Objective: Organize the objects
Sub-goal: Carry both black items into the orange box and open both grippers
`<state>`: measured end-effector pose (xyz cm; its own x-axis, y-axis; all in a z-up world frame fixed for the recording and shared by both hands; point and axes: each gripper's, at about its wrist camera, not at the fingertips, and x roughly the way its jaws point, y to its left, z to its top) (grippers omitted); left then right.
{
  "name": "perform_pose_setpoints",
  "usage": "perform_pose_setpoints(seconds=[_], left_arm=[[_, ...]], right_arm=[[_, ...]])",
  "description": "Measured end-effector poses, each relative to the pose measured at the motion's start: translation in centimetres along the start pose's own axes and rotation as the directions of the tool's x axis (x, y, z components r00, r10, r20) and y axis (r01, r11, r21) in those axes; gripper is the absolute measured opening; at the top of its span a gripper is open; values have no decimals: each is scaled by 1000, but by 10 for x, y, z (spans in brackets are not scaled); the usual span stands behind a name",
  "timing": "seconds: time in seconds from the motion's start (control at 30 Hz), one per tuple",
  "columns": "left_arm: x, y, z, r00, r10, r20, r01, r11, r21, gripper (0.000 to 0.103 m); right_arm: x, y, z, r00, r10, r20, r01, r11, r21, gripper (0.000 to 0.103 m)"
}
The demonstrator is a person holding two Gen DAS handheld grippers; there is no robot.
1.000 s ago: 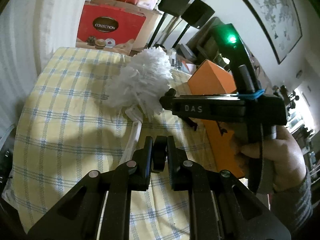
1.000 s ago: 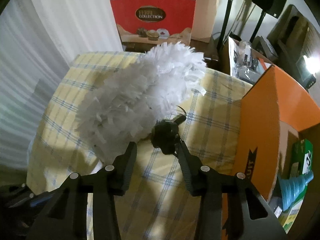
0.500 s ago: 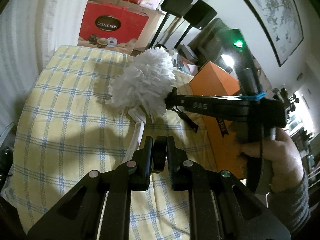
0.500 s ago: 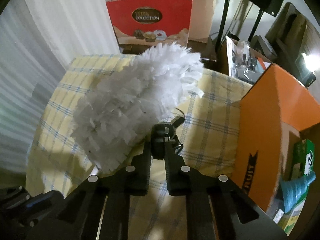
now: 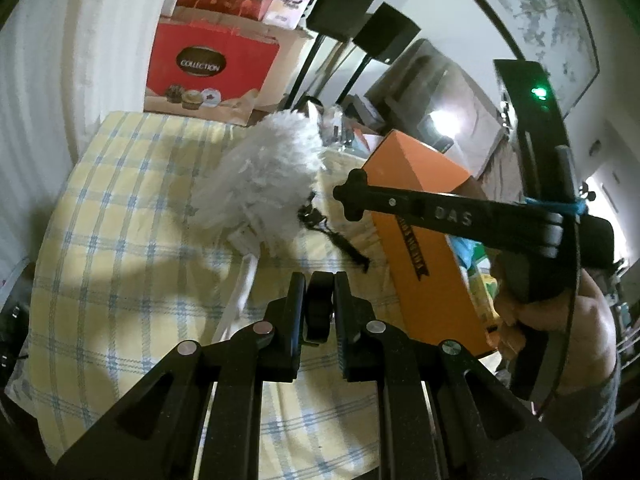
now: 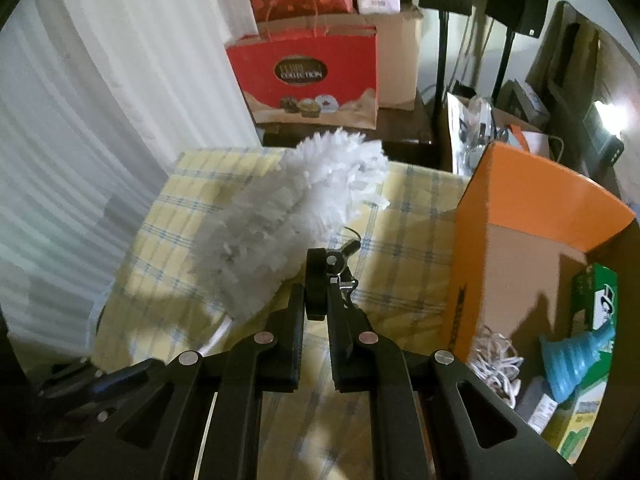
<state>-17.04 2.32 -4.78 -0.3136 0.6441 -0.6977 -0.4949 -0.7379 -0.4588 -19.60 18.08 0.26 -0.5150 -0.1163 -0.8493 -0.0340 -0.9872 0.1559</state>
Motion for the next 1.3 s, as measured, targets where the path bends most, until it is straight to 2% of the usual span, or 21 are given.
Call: perform_pose_setpoints(seconds=[0.4,0.7,1.1,1.3], left_arm=[[-2,-49,26,1000,7,27,-8,999,54,13],[4,-91,44,998,43,50,-48,992,117,13],[33,-148,34,1000,9,7,-10,983,183,13],[52,-175,23,1000,2,-28,4,975,221,13]], right_arm=[[-59,-24,-16,995,20,102,-24,999,33,9],[-94,-49,-31,983,-26,180,15,998,61,9],[-121,-100,-57,978,-62,197,37,991,131,9],[-116,-126,-62,981,-69,183,37,984,172,9]])
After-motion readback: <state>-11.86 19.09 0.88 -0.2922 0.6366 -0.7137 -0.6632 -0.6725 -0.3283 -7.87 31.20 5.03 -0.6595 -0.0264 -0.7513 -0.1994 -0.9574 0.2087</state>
